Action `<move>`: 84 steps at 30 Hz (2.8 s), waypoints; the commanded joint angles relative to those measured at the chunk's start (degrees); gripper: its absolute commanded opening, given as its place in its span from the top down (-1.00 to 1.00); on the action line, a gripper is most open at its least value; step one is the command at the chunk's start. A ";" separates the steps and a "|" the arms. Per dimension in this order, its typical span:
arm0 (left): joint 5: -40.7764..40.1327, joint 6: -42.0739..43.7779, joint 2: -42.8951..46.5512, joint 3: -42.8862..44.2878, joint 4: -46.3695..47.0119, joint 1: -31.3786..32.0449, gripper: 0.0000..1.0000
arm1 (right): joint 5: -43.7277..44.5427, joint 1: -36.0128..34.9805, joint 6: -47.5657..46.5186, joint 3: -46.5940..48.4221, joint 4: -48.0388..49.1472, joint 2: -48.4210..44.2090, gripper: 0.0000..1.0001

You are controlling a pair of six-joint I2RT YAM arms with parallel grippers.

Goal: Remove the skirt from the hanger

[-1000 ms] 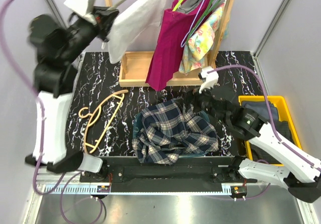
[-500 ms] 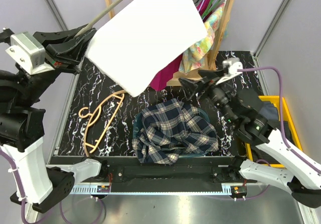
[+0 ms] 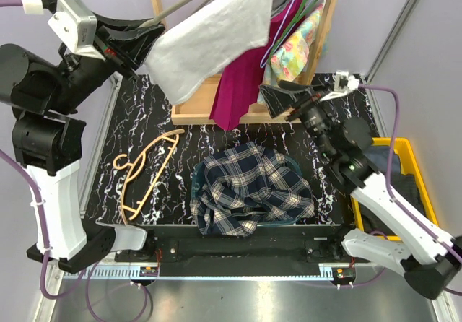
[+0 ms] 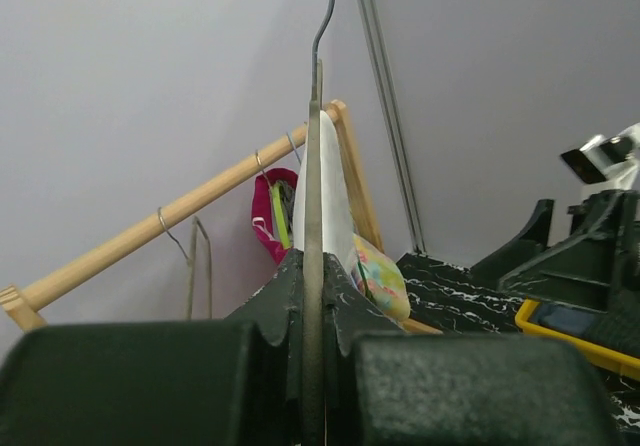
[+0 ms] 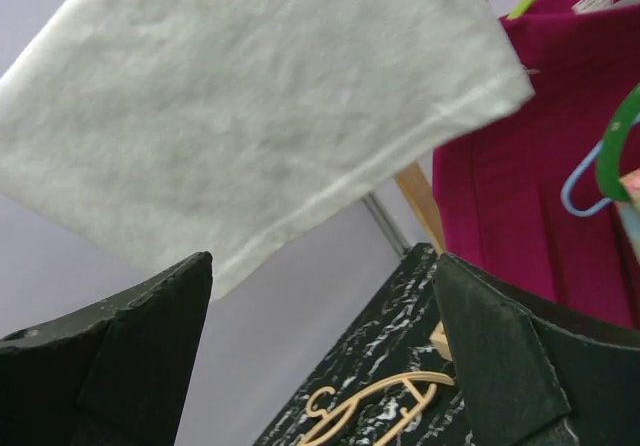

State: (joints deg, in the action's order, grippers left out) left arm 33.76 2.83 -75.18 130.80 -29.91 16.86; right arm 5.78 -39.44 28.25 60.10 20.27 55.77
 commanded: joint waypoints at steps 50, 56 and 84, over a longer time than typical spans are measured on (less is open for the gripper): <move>2.72 -5.29 -0.32 1.83 10.40 0.10 1.00 | -30.22 11.76 50.58 4.50 58.12 36.78 -0.46; 2.54 -6.17 -1.11 1.74 10.75 0.19 1.00 | -31.18 11.67 54.19 6.88 66.21 38.89 -0.41; 2.28 -5.91 -4.63 6.57 11.54 1.86 1.00 | -40.67 12.28 51.65 11.09 69.38 40.12 -0.51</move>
State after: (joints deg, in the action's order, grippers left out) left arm 37.12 -3.09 -79.70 135.39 -24.32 18.04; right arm -31.57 -26.55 81.34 67.20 74.54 98.39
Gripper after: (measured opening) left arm 0.055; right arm 0.733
